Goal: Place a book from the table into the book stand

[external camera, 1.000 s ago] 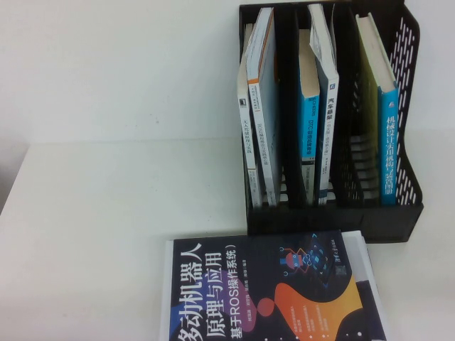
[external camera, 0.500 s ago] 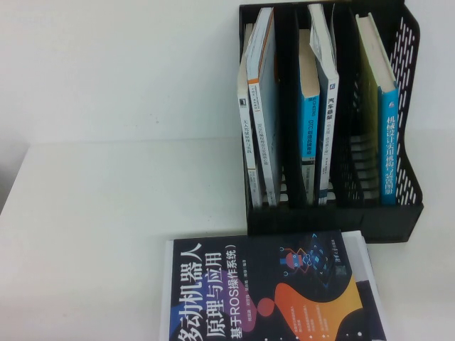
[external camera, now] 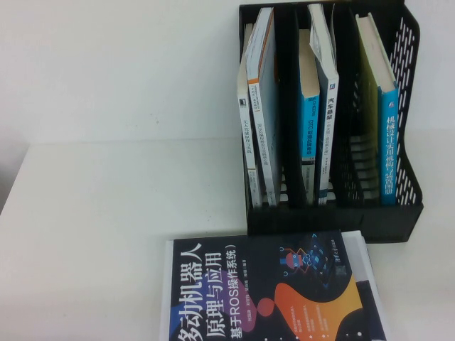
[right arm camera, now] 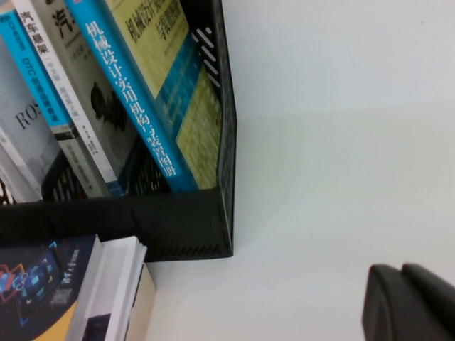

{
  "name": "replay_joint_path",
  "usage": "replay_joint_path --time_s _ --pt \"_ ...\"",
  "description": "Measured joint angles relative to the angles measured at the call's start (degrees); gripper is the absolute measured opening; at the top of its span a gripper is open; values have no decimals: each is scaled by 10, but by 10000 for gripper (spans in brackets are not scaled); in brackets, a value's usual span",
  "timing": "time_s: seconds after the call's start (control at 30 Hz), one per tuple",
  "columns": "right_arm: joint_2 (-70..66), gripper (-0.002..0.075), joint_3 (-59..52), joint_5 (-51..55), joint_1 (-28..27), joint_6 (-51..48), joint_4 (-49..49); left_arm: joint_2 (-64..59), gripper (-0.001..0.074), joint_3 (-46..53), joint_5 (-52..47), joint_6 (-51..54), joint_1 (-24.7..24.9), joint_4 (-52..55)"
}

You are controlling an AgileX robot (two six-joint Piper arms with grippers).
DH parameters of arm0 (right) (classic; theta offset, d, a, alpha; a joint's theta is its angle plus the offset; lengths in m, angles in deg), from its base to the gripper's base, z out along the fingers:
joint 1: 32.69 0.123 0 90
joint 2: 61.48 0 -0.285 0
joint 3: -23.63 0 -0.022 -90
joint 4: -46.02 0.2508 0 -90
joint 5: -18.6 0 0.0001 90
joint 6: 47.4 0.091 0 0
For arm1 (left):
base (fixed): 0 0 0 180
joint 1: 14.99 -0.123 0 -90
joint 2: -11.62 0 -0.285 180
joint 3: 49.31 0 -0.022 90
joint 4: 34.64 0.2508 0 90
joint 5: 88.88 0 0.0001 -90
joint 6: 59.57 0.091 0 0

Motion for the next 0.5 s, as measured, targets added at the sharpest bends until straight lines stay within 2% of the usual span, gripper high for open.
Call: replay_joint_path --time_s 0.3,0.4,0.5 --pt "32 -3 -22 -10 -11 -1 -11 0 -1 0 0 0 0 0" --pt "64 -3 -23 -19 -59 -33 36 0 -1 0 0 0 0 0" --pt "78 -3 -26 -44 -147 -155 133 0 -1 0 0 0 0 0"
